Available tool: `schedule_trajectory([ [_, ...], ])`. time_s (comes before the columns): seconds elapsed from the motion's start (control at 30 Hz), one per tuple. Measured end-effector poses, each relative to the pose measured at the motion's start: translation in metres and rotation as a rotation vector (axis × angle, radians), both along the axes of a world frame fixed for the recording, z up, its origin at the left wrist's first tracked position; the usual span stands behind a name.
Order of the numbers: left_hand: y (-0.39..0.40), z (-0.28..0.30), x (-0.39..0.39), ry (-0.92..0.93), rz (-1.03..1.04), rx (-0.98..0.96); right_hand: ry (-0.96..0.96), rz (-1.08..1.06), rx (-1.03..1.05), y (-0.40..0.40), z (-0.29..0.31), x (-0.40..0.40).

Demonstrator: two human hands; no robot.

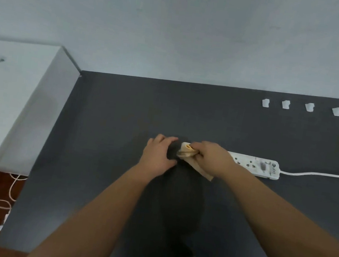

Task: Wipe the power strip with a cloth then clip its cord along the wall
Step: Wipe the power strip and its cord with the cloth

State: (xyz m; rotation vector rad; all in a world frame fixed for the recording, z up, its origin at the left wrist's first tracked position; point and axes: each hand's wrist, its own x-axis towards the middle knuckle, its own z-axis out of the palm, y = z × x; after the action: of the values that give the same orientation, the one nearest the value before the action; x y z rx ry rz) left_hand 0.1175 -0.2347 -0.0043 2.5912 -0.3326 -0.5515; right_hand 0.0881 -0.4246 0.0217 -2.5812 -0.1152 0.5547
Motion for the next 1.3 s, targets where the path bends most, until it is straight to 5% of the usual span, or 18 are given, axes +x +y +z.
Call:
schedule_trajectory([
  [0.17,0.008,-0.009,0.0,0.048,0.033,-0.051,-0.171,-0.248,-0.018,-0.026,-0.006,0.002],
  [0.33,0.002,-0.007,0.003,0.034,-0.031,-0.044,-0.028,0.028,0.01,-0.019,-0.009,-0.01],
  [0.47,-0.004,-0.003,0.005,0.023,-0.093,-0.046,-0.203,-0.286,-0.002,-0.037,-0.01,-0.013],
  [0.63,-0.011,-0.005,0.004,0.0,-0.145,-0.044,-0.091,-0.041,0.003,-0.031,-0.008,-0.03],
  [0.77,-0.012,-0.005,0.005,-0.007,-0.154,-0.025,-0.246,-0.305,-0.015,-0.043,-0.008,-0.029],
  [0.93,-0.011,-0.007,0.007,-0.039,-0.181,0.0,-0.111,-0.001,-0.025,-0.023,-0.009,-0.046],
  [1.1,-0.011,-0.007,0.006,-0.039,-0.189,0.011,-0.257,-0.373,-0.066,-0.034,-0.014,-0.048],
  [1.23,-0.011,-0.006,0.008,-0.048,-0.191,0.032,-0.175,-0.034,-0.079,-0.019,-0.017,-0.058],
  [1.3,-0.012,-0.005,0.008,-0.044,-0.194,0.039,-0.231,-0.154,-0.046,-0.029,-0.015,-0.054],
])
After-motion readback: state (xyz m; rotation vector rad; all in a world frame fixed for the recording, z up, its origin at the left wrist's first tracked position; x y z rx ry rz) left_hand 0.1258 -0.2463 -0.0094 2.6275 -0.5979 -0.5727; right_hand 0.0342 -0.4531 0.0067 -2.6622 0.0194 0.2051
